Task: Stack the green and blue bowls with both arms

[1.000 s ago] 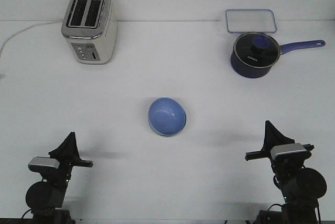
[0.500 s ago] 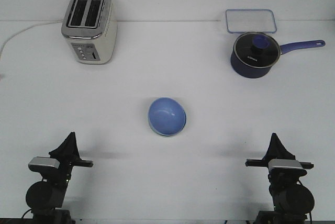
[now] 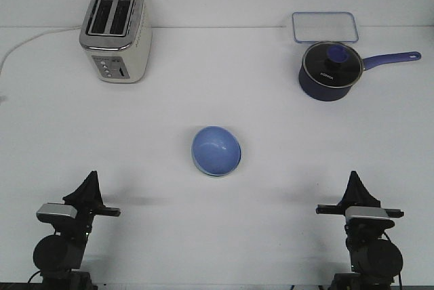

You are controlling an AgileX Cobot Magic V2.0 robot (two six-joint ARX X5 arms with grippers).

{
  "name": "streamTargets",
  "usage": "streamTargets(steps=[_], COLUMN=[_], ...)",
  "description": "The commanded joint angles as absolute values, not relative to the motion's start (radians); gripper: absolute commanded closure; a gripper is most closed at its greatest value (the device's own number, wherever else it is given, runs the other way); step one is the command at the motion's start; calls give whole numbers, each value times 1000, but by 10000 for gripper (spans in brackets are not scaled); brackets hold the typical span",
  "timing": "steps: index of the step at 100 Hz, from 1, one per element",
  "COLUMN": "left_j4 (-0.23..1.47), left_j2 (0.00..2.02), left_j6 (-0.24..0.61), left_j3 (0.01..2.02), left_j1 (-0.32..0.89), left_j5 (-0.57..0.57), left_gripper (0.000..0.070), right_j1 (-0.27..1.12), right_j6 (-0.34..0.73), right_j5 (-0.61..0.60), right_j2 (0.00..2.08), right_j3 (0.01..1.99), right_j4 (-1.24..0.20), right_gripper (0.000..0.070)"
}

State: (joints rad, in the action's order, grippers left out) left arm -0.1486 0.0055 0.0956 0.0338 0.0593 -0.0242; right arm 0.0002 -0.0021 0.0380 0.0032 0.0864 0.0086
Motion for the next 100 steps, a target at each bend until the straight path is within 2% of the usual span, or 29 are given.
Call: streamTargets(steps=[1, 13, 100], left_j4=[-159, -159, -159], left_j2=[3, 3, 3], left_j6=[88, 88, 88], left_j3=[14, 14, 14], left_j1=[58, 58, 58], left_j5=[-22, -22, -22], left_gripper=[690, 689, 689], right_j1=[2, 2, 2], right_j6=[12, 12, 11], right_j5=[21, -7, -10], right_j2=[1, 1, 1], right_j3=[59, 13, 12], right_j4=[65, 124, 112], right_gripper=[700, 700, 700])
